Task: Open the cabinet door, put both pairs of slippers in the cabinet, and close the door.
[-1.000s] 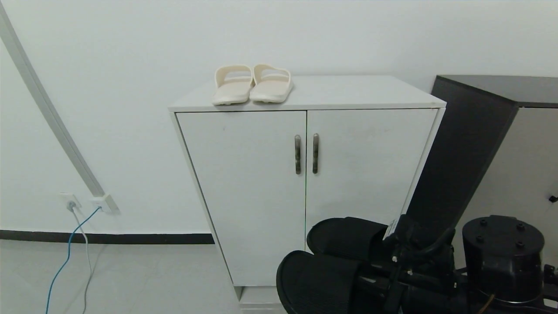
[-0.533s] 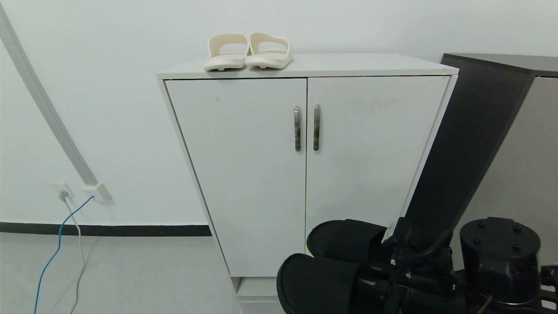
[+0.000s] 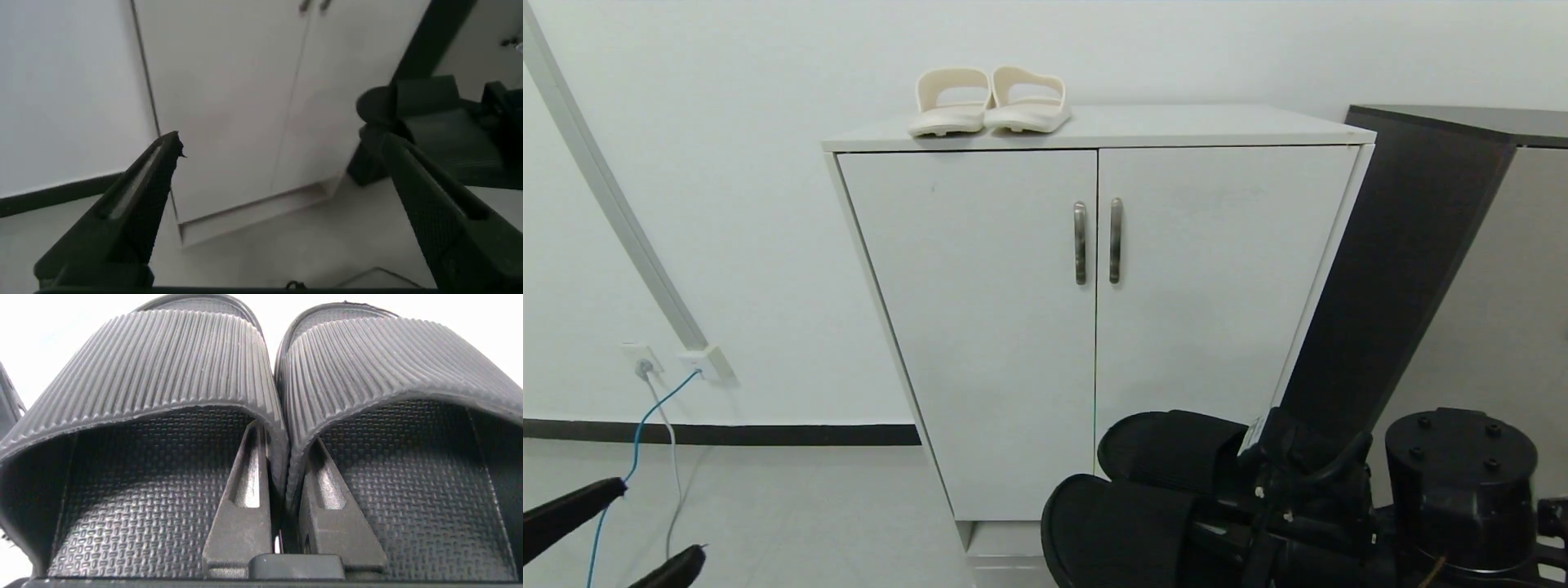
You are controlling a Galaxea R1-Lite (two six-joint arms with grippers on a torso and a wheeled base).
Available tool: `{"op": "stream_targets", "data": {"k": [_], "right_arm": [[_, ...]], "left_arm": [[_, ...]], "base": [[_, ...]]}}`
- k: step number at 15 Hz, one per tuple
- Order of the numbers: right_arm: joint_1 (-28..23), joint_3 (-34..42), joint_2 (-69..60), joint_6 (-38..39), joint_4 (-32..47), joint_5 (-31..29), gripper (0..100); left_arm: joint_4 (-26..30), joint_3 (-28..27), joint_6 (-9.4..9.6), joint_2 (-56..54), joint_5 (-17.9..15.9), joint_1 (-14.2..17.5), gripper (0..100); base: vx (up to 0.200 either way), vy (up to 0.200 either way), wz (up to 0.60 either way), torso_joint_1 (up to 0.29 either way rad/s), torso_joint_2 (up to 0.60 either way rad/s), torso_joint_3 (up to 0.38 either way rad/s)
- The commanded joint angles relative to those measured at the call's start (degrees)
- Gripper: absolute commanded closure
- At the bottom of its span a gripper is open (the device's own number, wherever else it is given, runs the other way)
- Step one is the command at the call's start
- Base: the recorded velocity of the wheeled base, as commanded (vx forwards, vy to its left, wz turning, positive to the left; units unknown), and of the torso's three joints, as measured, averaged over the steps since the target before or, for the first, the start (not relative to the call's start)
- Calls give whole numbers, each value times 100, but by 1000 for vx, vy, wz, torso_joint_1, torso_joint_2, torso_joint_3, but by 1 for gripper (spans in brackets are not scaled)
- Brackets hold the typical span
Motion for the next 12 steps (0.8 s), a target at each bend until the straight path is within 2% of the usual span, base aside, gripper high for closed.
{"op": "stream_targets", "data": {"k": [1,3,4,5,6,10,12], "right_arm": [[1,5,39,-9,-44,0,100],[1,13,74,-9,-53,9,100],[10,13,92,-9,-53,9,100],[10,22,92,-9,-53,9,100],[10,31,92,-9,-53,9,100],[45,48,110,-9,-53,17,100],[45,48,110,-9,-53,17,100]], "left_arm": [[-410,-302,-3,1273,-157,-163,0],[-902,-337,-3,1721,-157,-330,0],[-1491,-398,-12,2179,-140,-708,0],[-1729,-512,-21,2460,-122,-901,0],[-1825,-592,-30,2609,-122,-980,0],[-1948,-1303,-118,3321,-131,-1736,0],[-2098,-1400,23,3400,-166,-2096,0]], "base": [[0,0,0,2,159,100],[0,0,0,0,76,44],[0,0,0,0,0,0],[0,0,0,0,0,0],[0,0,0,0,0,0],[0,0,0,0,0,0],[0,0,0,0,0,0]]}}
